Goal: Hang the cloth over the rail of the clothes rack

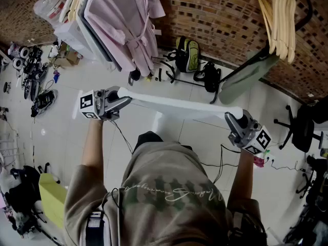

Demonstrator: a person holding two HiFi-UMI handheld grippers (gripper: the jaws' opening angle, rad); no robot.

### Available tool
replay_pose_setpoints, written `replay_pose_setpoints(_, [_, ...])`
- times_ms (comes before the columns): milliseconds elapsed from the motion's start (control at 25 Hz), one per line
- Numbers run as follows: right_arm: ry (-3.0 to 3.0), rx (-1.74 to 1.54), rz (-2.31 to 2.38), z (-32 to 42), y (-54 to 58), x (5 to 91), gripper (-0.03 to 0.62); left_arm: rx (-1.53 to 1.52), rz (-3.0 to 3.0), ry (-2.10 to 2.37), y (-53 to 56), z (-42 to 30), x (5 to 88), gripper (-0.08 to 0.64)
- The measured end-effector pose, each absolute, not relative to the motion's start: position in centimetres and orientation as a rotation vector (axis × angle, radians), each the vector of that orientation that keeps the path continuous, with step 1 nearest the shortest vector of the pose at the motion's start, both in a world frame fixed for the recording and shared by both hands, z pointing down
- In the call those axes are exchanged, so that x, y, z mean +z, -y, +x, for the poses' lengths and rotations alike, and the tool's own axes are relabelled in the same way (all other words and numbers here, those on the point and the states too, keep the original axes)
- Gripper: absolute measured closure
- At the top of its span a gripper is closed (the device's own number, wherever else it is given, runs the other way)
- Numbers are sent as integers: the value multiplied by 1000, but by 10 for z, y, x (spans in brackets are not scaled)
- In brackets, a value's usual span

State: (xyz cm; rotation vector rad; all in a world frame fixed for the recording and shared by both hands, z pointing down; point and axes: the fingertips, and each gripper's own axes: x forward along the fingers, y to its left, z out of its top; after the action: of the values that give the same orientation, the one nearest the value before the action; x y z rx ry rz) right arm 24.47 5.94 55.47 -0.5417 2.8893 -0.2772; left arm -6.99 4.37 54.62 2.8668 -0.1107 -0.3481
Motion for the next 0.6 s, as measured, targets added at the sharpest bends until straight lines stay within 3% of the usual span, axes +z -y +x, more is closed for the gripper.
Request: replay_pose_setpoints(600, [-2808, -383, -705, 253, 49, 560, 572, -326, 2839, 15, 67, -62, 541, 543])
